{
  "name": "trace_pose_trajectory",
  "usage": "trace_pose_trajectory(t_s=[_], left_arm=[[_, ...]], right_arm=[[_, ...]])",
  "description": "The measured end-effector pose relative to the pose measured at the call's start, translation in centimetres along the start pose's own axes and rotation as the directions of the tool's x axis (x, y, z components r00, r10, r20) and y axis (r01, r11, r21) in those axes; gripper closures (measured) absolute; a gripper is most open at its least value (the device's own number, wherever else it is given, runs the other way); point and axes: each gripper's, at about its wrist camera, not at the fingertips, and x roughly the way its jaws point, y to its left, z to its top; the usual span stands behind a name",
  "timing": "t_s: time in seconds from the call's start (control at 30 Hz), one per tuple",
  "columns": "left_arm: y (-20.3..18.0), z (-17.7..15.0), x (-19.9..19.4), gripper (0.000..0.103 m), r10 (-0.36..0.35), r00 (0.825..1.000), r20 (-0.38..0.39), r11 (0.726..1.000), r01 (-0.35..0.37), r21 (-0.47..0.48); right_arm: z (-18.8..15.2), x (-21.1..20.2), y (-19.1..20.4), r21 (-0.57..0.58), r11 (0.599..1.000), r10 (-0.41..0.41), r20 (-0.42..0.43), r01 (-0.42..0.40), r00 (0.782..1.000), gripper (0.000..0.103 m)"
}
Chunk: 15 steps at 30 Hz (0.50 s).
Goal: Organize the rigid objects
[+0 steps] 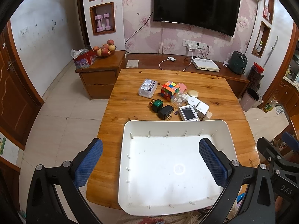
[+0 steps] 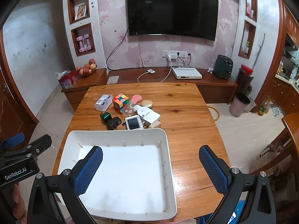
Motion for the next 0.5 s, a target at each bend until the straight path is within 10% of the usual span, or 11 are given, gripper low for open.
trace_pose_trajectory(t_s=[0.5], left_arm=[[0.6, 2.7, 3.0, 0.001, -0.013, 0.999, -0.050, 1.000, 0.012, -0.011]], right_arm=[[2.4, 2.0, 0.3, -0.021, 0.999, -0.051, -0.030, 0.050, 0.998, 0.000]])
